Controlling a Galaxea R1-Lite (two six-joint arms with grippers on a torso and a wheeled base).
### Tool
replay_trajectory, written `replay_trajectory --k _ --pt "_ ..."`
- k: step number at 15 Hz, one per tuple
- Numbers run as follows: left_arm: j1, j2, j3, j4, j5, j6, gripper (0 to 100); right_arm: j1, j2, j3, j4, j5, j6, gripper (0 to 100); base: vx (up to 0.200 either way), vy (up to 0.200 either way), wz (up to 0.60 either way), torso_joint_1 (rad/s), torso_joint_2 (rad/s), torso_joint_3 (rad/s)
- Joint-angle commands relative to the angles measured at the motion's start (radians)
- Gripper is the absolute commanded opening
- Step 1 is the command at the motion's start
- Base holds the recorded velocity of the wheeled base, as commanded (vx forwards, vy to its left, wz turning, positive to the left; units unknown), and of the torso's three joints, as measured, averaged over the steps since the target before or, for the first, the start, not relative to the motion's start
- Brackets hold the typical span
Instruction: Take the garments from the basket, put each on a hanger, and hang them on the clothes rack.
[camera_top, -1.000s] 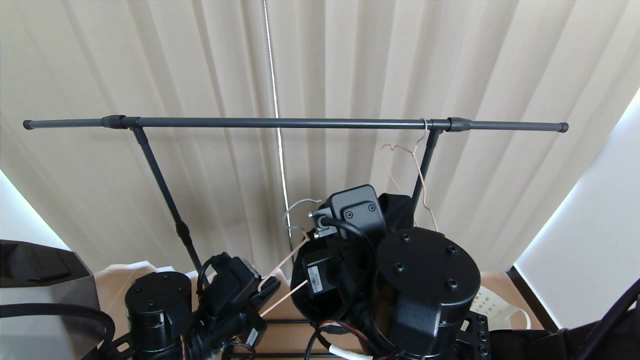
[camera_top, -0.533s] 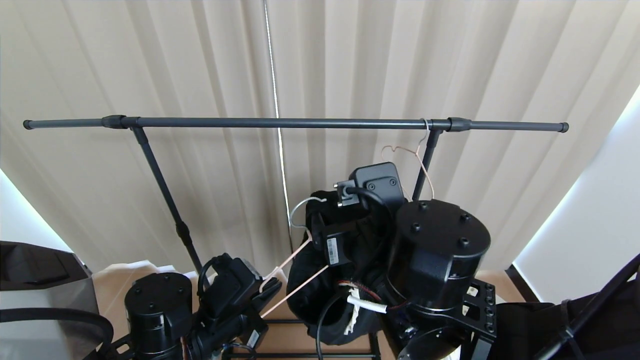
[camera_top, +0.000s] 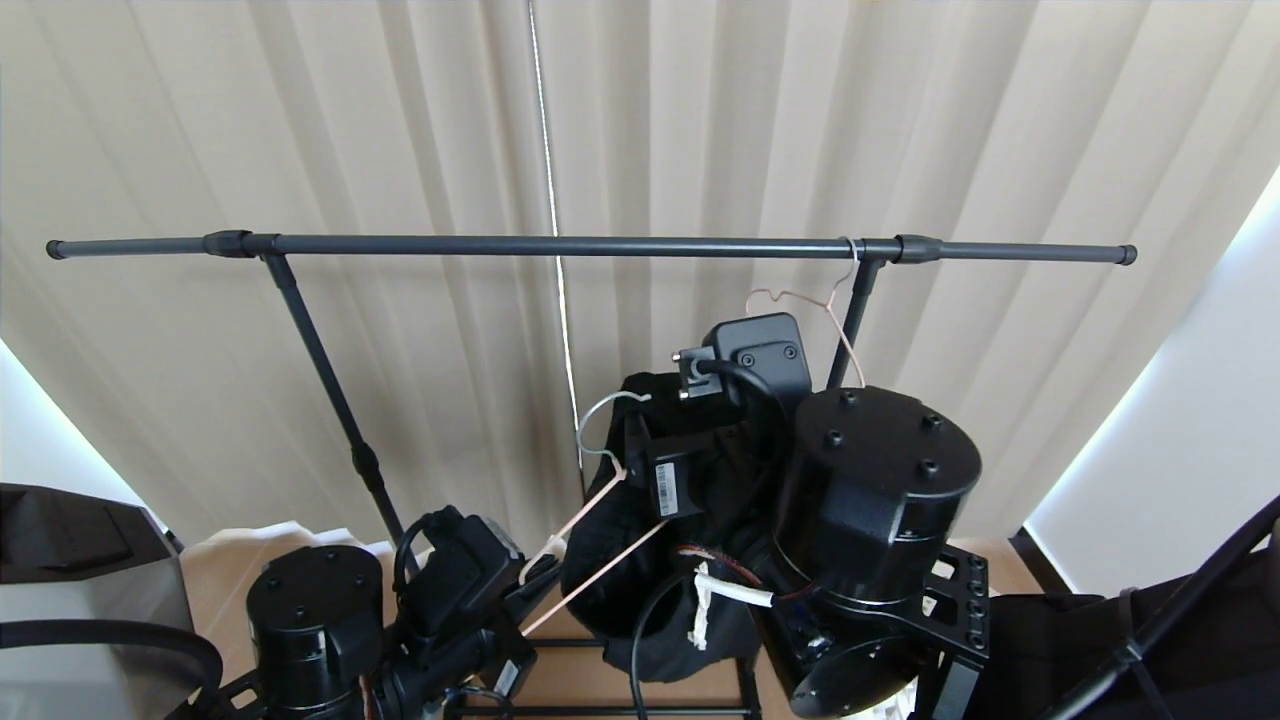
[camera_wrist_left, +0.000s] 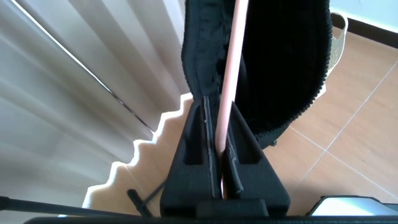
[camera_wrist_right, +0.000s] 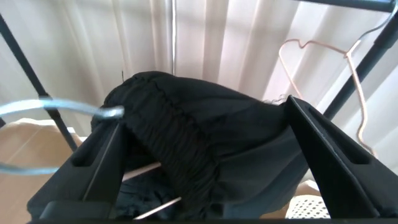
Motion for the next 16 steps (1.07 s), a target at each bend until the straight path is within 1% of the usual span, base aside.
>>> replay_trajectory --k 1,3,5,7,13,16 --pt "0.002 -0.003 -0.005 -0.001 0.000 -0.012 0 0.007 0.041 0.002 -0.003 0.000 0.003 100 0.000 0.000 0.00 0.000 0.00 0.000" --pt "0.003 -0.009 -0.005 -0.001 0.000 -0.013 0 0.009 0.049 0.004 -0.029 -0.001 0.000 100 0.000 0.000 0.00 0.000 0.00 0.000" --pt "0.011 -0.012 -0.011 -0.001 0.000 -0.018 0 0.009 0.046 0.004 -0.031 -0.003 -0.002 100 0.000 0.000 0.00 0.000 0.00 0.000" --pt "0.020 -0.011 -0.022 -0.001 0.000 -0.039 0 0.009 0.041 0.004 -0.032 -0.009 -0.002 100 0.000 0.000 0.00 0.000 0.00 0.000" --pt "0.063 -0.006 -0.049 -0.001 0.002 -0.044 0 0.024 0.037 0.005 -0.032 -0.010 -0.002 100 0.000 0.000 0.00 0.000 0.00 0.000" --pt "0.075 -0.006 -0.066 -0.001 0.003 -0.069 0 0.026 0.030 0.013 -0.035 -0.010 -0.003 100 0.000 0.000 0.00 0.000 0.00 0.000"
